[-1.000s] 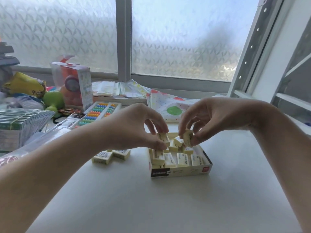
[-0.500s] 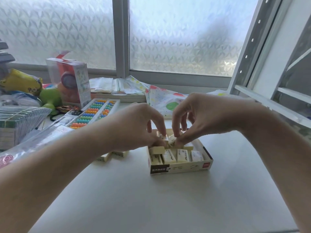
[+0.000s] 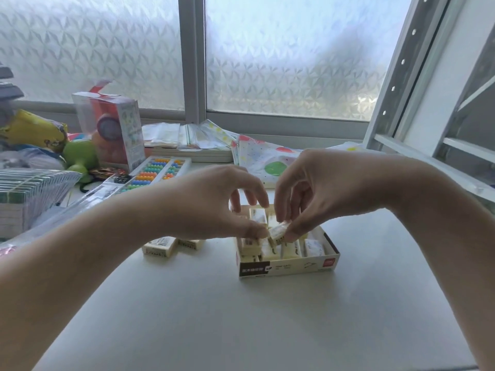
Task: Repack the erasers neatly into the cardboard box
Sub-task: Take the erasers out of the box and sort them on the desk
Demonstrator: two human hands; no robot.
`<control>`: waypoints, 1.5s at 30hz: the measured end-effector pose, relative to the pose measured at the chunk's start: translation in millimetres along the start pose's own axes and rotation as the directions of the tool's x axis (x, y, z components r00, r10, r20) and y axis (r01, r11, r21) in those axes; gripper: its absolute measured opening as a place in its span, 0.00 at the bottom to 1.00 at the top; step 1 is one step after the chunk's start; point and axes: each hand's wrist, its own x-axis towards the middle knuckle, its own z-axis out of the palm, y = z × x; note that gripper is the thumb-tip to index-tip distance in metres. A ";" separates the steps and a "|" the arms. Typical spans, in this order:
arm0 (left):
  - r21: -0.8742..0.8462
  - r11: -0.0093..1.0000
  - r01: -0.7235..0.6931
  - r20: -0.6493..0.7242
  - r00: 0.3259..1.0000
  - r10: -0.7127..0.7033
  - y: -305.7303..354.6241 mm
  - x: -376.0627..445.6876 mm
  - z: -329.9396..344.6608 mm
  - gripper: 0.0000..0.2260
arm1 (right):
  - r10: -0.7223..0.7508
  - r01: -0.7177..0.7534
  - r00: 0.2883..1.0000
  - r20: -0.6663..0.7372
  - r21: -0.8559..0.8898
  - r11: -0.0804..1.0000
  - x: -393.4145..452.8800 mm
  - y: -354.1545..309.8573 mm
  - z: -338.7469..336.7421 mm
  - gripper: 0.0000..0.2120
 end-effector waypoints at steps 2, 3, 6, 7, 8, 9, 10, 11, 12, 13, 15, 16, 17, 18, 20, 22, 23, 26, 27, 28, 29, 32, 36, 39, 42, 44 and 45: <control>-0.003 1.000 0.013 0.013 1.000 -0.013 -0.8 -0.8 -3.5 0.21 | 0.028 -0.028 1.000 -0.007 -0.067 0.997 0.9 -2.2 2.3 0.09; -0.003 1.000 0.017 0.018 1.000 -0.017 -1.1 -1.4 -4.8 0.22 | 0.045 -0.046 0.999 -0.013 -0.105 0.993 1.6 -2.8 3.7 0.09; -0.003 0.999 0.034 0.043 0.999 -0.033 -0.8 -3.1 -7.7 0.23 | 0.075 -0.078 0.997 -0.026 -0.153 0.985 3.9 -2.2 5.3 0.08; -0.005 0.999 0.038 0.051 0.998 -0.038 -0.5 -3.6 -9.1 0.23 | 0.082 -0.085 0.996 -0.031 -0.155 0.984 4.4 -1.7 5.4 0.07; -0.014 0.999 0.039 0.053 0.998 -0.038 -0.4 -3.9 -11.3 0.23 | 0.088 -0.093 0.995 -0.037 -0.158 0.983 4.8 -1.1 5.5 0.08; -0.029 0.999 0.042 0.046 0.998 -0.040 -0.9 -4.0 -14.5 0.23 | 0.092 -0.098 0.995 -0.044 -0.159 0.982 5.3 -0.6 5.8 0.08; -0.041 0.998 0.047 0.026 0.999 -0.046 -1.9 -4.0 -18.8 0.22 | 0.093 -0.100 0.994 -0.050 -0.154 0.983 5.9 0.1 6.4 0.09; -0.047 0.997 0.054 -0.003 0.999 -0.054 -3.9 -4.3 -24.3 0.22 | 0.093 -0.100 0.994 -0.055 -0.146 0.984 6.7 0.7 7.1 0.09; -0.058 0.996 0.065 -0.037 0.997 -0.067 -6.6 -5.1 -30.3 0.21 | 0.093 -0.100 0.994 -0.056 -0.138 0.985 7.6 1.5 7.8 0.09; -0.072 0.994 0.079 -0.067 0.994 -0.084 -10.0 -6.3 -36.4 0.17 | 0.092 -0.098 0.994 -0.053 -0.130 0.987 8.1 2.3 7.8 0.09; -0.086 0.991 0.105 -0.096 0.989 -0.113 -16.5 -9.0 -47.8 0.08 | 0.084 -0.089 0.995 -0.048 -0.112 0.990 7.1 4.2 5.8 0.09; -0.075 0.989 0.128 -0.080 0.988 -0.134 -20.3 -10.4 -52.4 0.04 | 0.072 -0.077 0.996 -0.052 -0.098 0.992 5.8 4.7 3.8 0.09; -0.048 0.986 0.157 -0.030 0.987 -0.159 -24.0 -12.5 -56.2 0.04 | 0.051 -0.056 0.997 -0.064 -0.080 0.995 4.7 4.7 1.9 0.10; -0.007 0.983 0.185 0.045 0.982 -0.184 -26.9 -14.5 -58.7 0.04 | 0.023 -0.028 0.996 -0.084 -0.060 0.998 3.7 4.3 0.6 0.11; 0.099 0.968 0.229 0.181 0.953 -0.244 -31.3 -16.5 -60.2 0.05 | -0.053 0.049 0.985 -0.162 -0.025 0.998 5.1 2.2 2.0 0.11; 0.198 0.944 0.265 0.232 0.923 -0.308 -35.7 -17.0 -59.7 0.06 | -0.126 0.134 0.952 -0.280 0.007 0.991 11.4 -3.2 11.1 0.10; 0.234 0.930 0.284 0.238 0.911 -0.338 -37.2 -17.1 -59.4 0.08 | -0.146 0.159 0.930 -0.337 0.011 0.987 15.7 -7.4 18.2 0.10; 0.258 0.916 0.306 0.284 0.882 -0.375 -39.1 -16.7 -58.0 0.14 | -0.151 0.146 0.909 -0.390 -0.043 0.988 30.5 -23.8 42.5 0.12; 0.251 0.918 0.308 0.301 0.876 -0.376 -39.2 -16.5 -57.5 0.15 | -0.144 0.128 0.919 -0.366 -0.067 0.989 34.8 -29.7 50.1 0.14; 0.243 0.920 0.309 0.310 0.874 -0.375 -39.8 -16.1 -57.0 0.16 | -0.137 0.114 0.932 -0.337 -0.089 0.989 38.5 -35.8 56.9 0.16; 0.233 0.922 0.309 0.313 0.874 -0.372 -40.6 -15.8 -56.6 0.15 | -0.132 0.102 0.942 -0.309 -0.113 0.988 41.8 -41.1 62.8 0.19; 0.212 0.927 0.311 0.316 0.876 -0.366 -44.5 -15.7 -56.2 0.15 | -0.111 0.070 0.958 -0.264 -0.160 0.985 48.1 -52.1 72.7 0.24; 0.195 0.931 0.310 0.309 0.881 -0.358 -45.5 -15.3 -55.2 0.15 | -0.104 0.065 0.954 -0.281 -0.144 0.987 56.1 -55.6 76.2 0.21; 0.199 0.935 0.293 0.314 0.885 -0.345 -44.4 -14.7 -53.1 0.16 | -0.127 0.096 0.949 -0.290 -0.118 0.988 58.5 -54.6 77.8 0.16; 0.165 0.939 0.303 0.296 0.892 -0.340 -43.2 -15.8 -53.6 0.16 | -0.164 0.149 0.924 -0.344 -0.071 0.986 54.4 -46.1 67.6 0.12; 0.120 0.945 0.305 0.235 0.916 -0.326 -42.0 -15.8 -54.7 0.15 | -0.173 0.181 0.919 -0.353 -0.010 0.983 50.0 -33.7 51.5 0.12; 0.098 0.949 0.299 0.192 0.930 -0.313 -41.4 -15.3 -55.0 0.15 | -0.161 0.191 0.926 -0.341 0.058 0.980 48.1 -25.0 42.6 0.12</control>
